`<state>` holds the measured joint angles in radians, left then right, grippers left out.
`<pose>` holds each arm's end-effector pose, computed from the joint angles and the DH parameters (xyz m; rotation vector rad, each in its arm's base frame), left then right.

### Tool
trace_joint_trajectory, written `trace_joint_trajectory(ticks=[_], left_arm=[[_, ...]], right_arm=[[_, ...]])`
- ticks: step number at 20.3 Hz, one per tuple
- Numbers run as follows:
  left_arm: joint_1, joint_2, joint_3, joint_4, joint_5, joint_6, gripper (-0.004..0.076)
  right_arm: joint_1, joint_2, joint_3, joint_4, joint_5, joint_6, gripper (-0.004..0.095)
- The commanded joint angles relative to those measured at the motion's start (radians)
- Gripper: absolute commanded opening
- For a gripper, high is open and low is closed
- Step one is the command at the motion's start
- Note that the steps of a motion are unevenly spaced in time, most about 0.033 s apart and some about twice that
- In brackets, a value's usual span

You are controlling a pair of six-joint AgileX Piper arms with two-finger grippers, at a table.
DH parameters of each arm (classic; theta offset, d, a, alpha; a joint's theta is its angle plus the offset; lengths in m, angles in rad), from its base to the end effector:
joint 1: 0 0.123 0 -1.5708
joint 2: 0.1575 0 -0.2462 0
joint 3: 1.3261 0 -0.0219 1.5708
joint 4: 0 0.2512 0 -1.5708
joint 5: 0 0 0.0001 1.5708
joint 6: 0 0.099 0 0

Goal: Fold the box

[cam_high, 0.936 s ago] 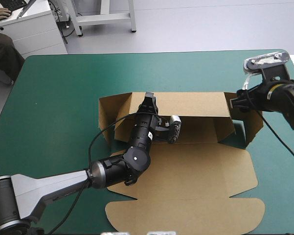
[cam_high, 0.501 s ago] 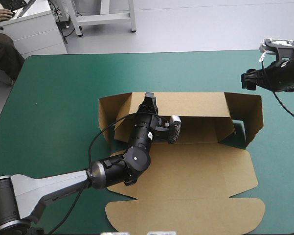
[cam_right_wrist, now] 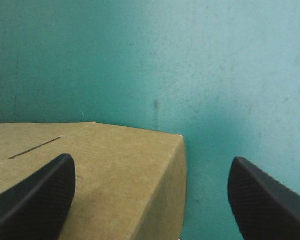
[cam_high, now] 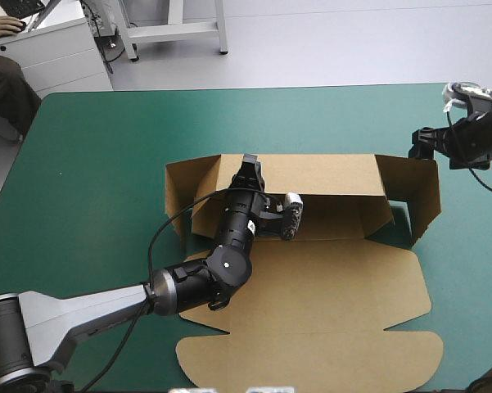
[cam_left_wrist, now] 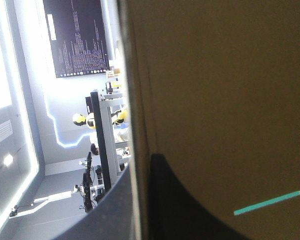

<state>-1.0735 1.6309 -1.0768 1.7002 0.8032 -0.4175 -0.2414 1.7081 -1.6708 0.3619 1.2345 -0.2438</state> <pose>0.2304 -0.2763 0.2472 1.5117 1.1610 0.9313 0.3557 -0.0535 0.3073 0.0676 2.6616 0.3517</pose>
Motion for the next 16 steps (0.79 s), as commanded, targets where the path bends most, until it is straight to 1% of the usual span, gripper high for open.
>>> trace_joint_trajectory(ticks=[1,5,7,10,13,16], left_arm=[[-0.002,-0.044,-0.021,0.101,0.042,0.003,-0.001],[-0.002,-0.044,-0.021,0.101,0.053,0.003,-0.001],[0.01,-0.044,-0.025,0.101,0.053,-0.001,-0.001],[0.063,-0.044,-0.033,0.101,0.016,-0.001,-0.001],[0.077,-0.041,-0.033,0.101,0.02,-0.001,-0.001],[0.077,-0.041,-0.033,0.101,0.018,-0.001,-0.001]], right_arm=[[-0.007,-0.097,0.103,0.07,0.02,-0.065,0.0768],[-0.017,-0.185,0.165,0.068,-0.006,-0.067,0.0768],[-0.017,-0.2,0.17,0.055,-0.015,-0.065,0.0768],[-0.017,-0.187,0.17,0.063,-0.021,-0.063,0.0768],[-0.017,-0.172,0.17,0.061,-0.073,-0.06,0.0768],[-0.017,-0.144,0.17,0.066,-0.071,-0.052,0.0768]])
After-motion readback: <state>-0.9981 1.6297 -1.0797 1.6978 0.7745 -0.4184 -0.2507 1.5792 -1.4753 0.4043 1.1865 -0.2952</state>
